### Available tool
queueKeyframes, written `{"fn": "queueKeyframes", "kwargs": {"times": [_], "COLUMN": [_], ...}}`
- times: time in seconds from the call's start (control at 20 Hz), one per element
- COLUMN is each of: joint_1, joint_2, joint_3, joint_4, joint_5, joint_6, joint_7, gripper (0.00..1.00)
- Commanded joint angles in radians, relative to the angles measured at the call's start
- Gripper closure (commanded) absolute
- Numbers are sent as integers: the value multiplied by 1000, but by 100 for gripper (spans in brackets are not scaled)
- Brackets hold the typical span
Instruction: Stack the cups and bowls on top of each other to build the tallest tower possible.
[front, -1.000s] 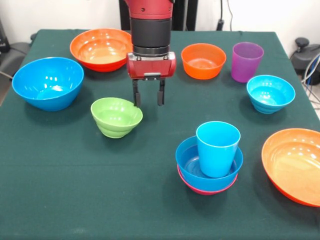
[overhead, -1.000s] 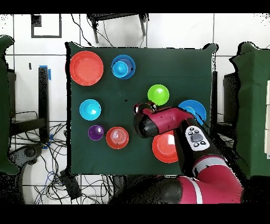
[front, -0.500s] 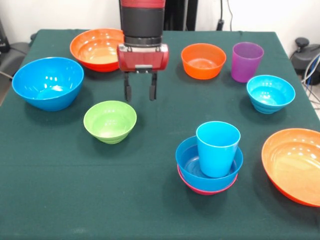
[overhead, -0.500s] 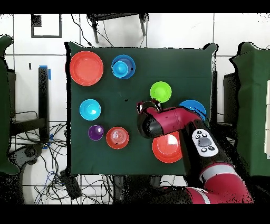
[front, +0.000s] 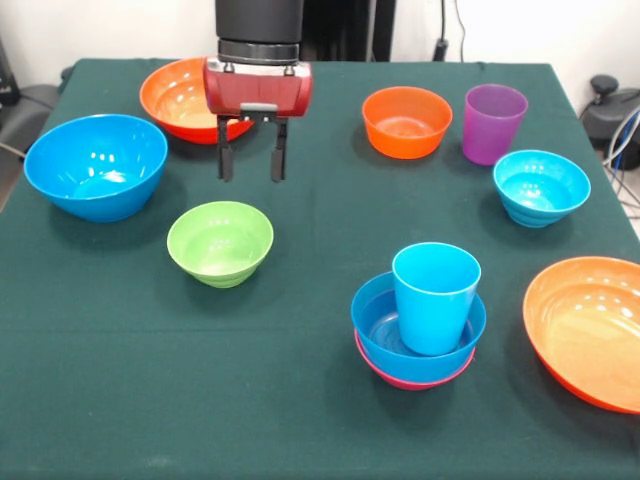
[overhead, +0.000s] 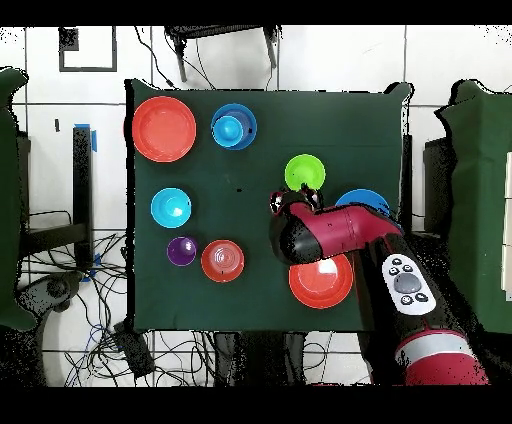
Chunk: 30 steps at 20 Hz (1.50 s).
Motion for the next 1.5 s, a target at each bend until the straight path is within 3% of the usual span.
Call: {"fn": "queueKeyframes", "kwargs": {"times": [0.05,0.4,0.7,1.5], "joint_1": [44,102,112,48], "joint_2": [44,93,105,135], "joint_3": [56,3,-4,47], "joint_4": [4,-41,-60,-103], "joint_5": [-36,-54,-45,-59], "joint_6": [89,52,52,63], "joint_7": [-50,-6,-7,-76], "gripper": [0,0,0,0]}}
